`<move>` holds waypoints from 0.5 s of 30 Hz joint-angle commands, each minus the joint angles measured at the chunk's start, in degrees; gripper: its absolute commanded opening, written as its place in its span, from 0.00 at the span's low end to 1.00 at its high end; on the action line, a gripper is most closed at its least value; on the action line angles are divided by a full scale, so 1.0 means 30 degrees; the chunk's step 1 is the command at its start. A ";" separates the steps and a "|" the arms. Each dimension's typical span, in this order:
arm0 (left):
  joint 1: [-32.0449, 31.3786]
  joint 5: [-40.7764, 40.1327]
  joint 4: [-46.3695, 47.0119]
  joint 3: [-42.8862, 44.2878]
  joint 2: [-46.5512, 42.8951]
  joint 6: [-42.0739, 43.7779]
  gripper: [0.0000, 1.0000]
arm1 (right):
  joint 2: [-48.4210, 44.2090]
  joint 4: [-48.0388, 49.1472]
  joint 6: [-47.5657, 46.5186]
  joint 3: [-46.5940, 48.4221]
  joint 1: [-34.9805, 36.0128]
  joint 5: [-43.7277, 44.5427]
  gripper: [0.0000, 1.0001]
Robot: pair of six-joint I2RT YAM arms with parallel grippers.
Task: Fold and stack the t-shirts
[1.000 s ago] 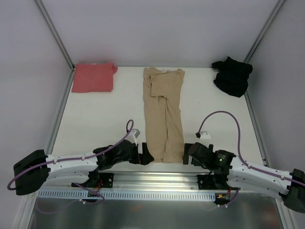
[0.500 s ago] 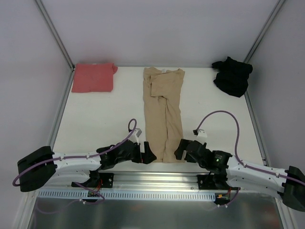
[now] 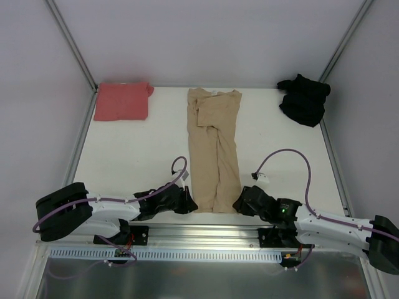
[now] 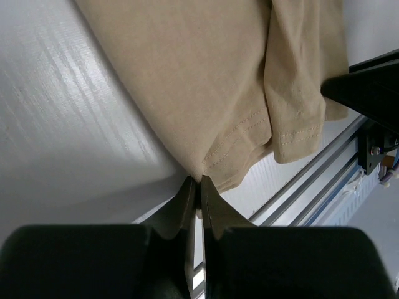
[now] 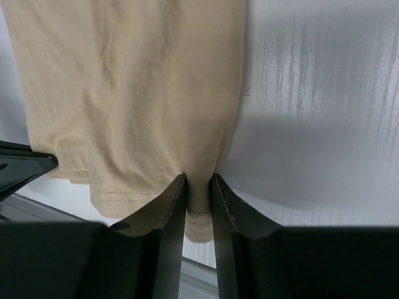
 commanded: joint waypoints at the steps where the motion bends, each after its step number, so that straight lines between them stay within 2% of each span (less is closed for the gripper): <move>1: -0.0130 0.0633 0.0516 0.0568 0.0601 0.0029 0.00 | 0.0329 -0.1494 0.0433 -0.0449 0.0101 -0.0161 0.26; 8: -0.0130 0.0926 0.0459 0.0686 0.0546 0.0146 0.00 | 0.0008 -0.1873 0.0345 -0.0361 0.0160 -0.0541 0.18; 11: -0.0130 0.1015 -0.0184 0.0686 -0.0271 0.0117 0.00 | -0.0431 -0.2341 0.0345 -0.0186 0.0335 -0.0630 0.01; 15: -0.0160 0.0723 -0.1764 0.0540 -0.2234 0.0205 0.00 | -0.0784 -0.3133 0.0286 0.0400 0.0716 -0.0513 0.00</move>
